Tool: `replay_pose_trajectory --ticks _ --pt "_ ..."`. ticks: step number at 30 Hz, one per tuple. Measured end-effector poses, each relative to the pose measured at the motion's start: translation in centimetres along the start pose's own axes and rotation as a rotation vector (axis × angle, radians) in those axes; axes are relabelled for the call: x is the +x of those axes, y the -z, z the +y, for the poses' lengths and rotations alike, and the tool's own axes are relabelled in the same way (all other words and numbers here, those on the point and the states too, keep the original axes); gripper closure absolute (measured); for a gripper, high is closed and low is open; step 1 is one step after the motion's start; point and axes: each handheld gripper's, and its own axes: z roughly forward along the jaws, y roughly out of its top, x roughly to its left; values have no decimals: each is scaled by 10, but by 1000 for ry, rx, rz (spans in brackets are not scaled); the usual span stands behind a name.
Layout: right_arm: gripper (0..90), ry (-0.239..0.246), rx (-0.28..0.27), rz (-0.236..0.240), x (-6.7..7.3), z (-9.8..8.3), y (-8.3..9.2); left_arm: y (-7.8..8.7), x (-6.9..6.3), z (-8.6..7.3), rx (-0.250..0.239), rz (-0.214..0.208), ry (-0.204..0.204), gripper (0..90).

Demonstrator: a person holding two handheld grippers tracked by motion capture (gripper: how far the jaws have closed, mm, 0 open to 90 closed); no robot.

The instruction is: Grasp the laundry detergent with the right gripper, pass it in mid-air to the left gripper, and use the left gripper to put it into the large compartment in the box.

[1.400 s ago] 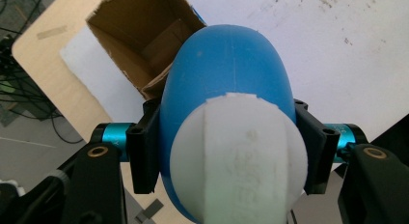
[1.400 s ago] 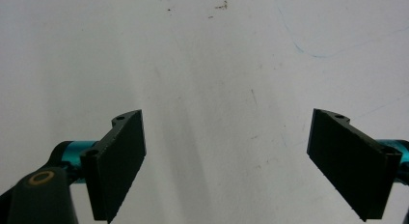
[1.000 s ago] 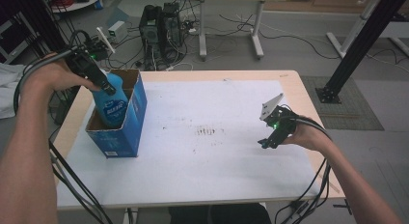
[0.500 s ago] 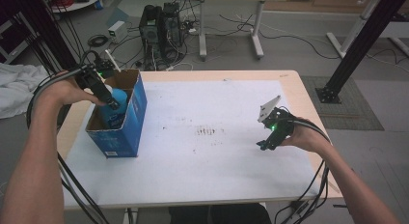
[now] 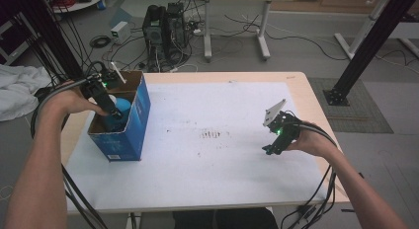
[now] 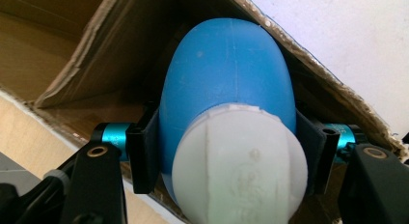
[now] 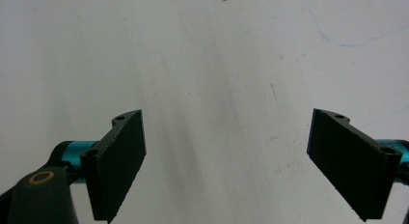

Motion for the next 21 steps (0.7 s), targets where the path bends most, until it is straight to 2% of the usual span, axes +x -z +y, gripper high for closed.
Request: replay_pose_trajectory --ticks 6,8,13,16,18,20,21 --pt "129 3 6 0 0 0 -2 -4 1 -1 10 -2 -16 380" --pt "129 6 3 0 -1 0 -2 -6 -1 -1 -3 -1 -6 380" --pt "129 3 6 1 0 1 -3 -10 -1 -2 14 -3 -36 380" --pt "129 3 9 5 0 1 -4 -13 -1 -2 21 -9 -39 380" --pt "129 13 7 1 0 2 -5 -14 0 -2 11 -7 -40 379" --pt "129 2 13 6 1 2 -5 -14 -1 -3 3 -9 -28 379" --pt "129 14 7 1 0 2 -5 -14 0 -3 12 -9 -39 379"
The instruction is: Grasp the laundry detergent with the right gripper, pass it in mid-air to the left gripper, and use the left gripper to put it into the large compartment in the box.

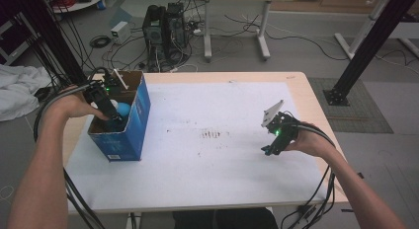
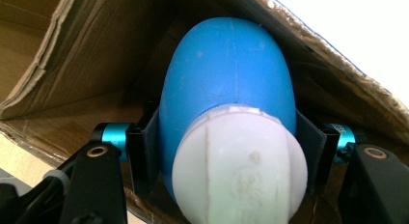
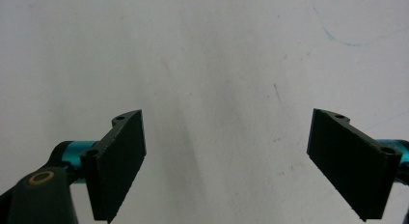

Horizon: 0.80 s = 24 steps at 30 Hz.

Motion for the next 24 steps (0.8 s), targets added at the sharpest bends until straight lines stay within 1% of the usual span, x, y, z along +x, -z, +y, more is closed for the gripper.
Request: replay_pose_trajectory --ticks 1,2,4,5,6,7,8,9,10,11,12,13,14,16,18,20,21,22,23,24 --pt "129 -12 10 1 1 0 0 0 0 0 6 2 -7 379" --pt "129 -13 8 1 1 0 0 -1 -1 0 -10 -1 12 379" --pt "129 -11 7 0 1 0 0 0 -1 0 6 2 -2 377" --pt "129 -18 9 1 1 0 0 -1 -1 0 0 1 8 377" --pt "129 -11 9 0 1 0 0 -1 -2 0 0 0 13 376" --pt "129 -9 8 2 1 0 0 -1 -2 0 5 1 10 376" --pt "129 -9 7 2 1 0 0 0 -1 1 15 4 -3 376" --pt "129 -11 5 2 1 0 0 0 -1 1 17 4 -3 376" --pt "129 -10 4 5 1 -1 0 -1 -2 1 13 3 10 375" --pt "129 -9 1 -2 1 -1 0 -1 -1 2 22 2 3 374" --pt "129 -12 7 3 1 -1 0 -1 -1 2 18 1 14 373" --pt "129 -8 5 4 1 -1 0 0 0 2 29 3 5 372" --pt "129 -10 6 3 1 -1 0 -1 0 2 16 2 22 371" --pt "129 -13 5 6 2 -1 0 0 0 2 23 2 16 368" --pt "129 -7 4 5 1 -1 -1 0 0 3 23 -1 20 336" --pt "129 -17 9 8 2 -1 -2 0 -1 4 21 -4 26 329" --pt "129 -17 8 5 2 -1 -2 0 -1 4 31 -3 16 329" --pt "129 -7 5 5 2 -1 -2 0 -1 4 26 -3 24 329" --pt "129 -5 6 5 2 -1 -2 0 -1 4 32 -7 25 323" --pt "129 -16 8 7 3 -1 -2 0 -1 4 36 -6 17 294"
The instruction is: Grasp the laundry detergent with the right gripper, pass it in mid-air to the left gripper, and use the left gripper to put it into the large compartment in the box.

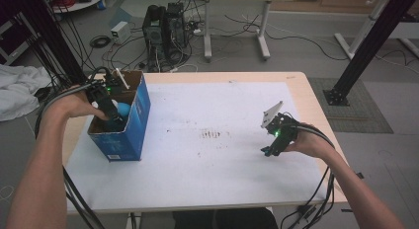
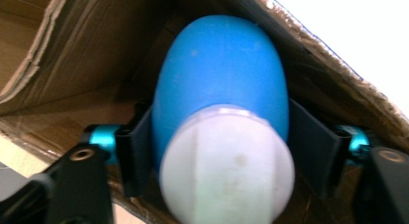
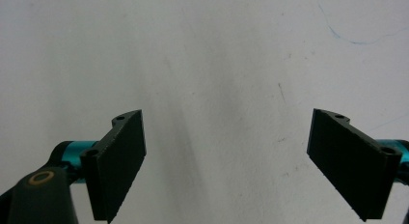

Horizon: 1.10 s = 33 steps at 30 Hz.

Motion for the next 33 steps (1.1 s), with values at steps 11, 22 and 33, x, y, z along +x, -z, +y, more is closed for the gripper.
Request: replay_pose_trajectory --ticks 11,22,33 --pt "129 -2 1 -4 0 -1 0 3 -2 1 -4 -3 -4 269" --pt "129 -2 -2 1 0 -1 1 20 -4 1 -30 24 5 246" --pt "129 1 -6 0 0 -2 3 41 -6 7 -41 71 -6 222"
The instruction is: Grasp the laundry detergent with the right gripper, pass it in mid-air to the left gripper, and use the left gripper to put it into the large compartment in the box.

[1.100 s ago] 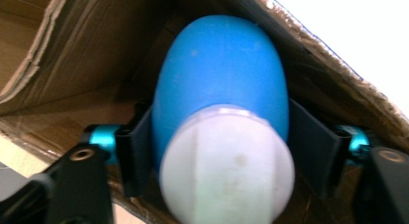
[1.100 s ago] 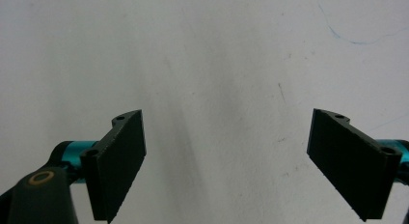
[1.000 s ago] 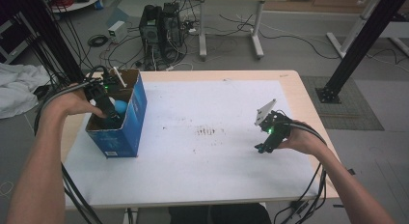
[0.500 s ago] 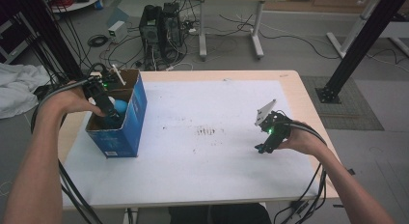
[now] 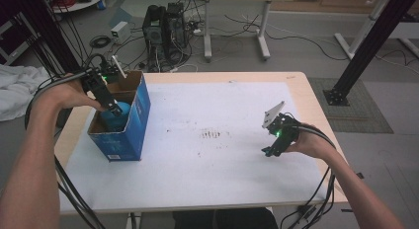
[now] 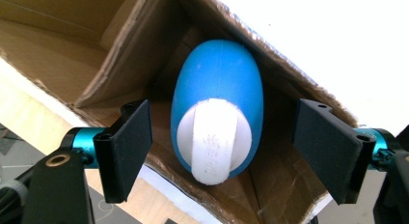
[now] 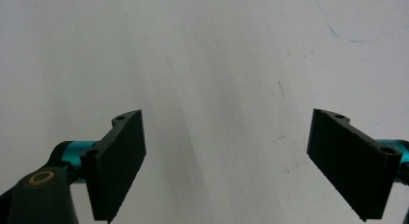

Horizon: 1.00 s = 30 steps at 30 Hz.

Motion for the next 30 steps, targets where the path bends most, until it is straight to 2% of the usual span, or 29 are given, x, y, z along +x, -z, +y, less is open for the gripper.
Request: replay_pose_trajectory --ticks 4,5,6,7,11,17,18,20,23,25,26,27,28,29,30 --pt "129 14 -7 -2 -1 -1 1 9 -5 5 -13 11 -12 222" --pt "129 1 -4 1 -1 -1 1 11 -7 6 -14 13 -15 222" --pt "129 1 -4 2 0 -1 1 14 -8 9 -13 19 -33 222" --pt "129 3 -3 0 0 -1 1 15 -10 10 -24 19 -28 222" --pt "129 2 -6 0 0 -1 2 23 -18 20 -54 29 -61 222" --pt "129 3 -7 -4 0 0 3 30 -38 40 -83 40 -148 189" --pt "129 10 -26 -16 0 -1 1 30 -41 43 -87 37 -157 189" --pt "129 1 -21 -13 1 -1 1 28 -52 51 -79 31 -202 189" --pt "129 -3 -19 -13 1 -1 1 23 -67 62 -91 18 -244 189" --pt "129 -4 -20 -14 1 -1 2 21 -73 68 -71 6 -282 189" --pt "129 -1 -22 -11 1 -1 2 18 -77 70 -83 -3 -278 188" --pt "129 -2 -18 -10 1 -1 2 15 -80 74 -58 -14 -322 189" --pt "129 4 -3 -6 0 0 3 13 -84 77 -57 -24 -332 189" --pt "129 -3 2 -8 1 0 4 7 -90 78 -80 -41 -318 189" --pt "129 -9 8 -5 1 -1 4 4 -93 81 -84 -53 -328 188"
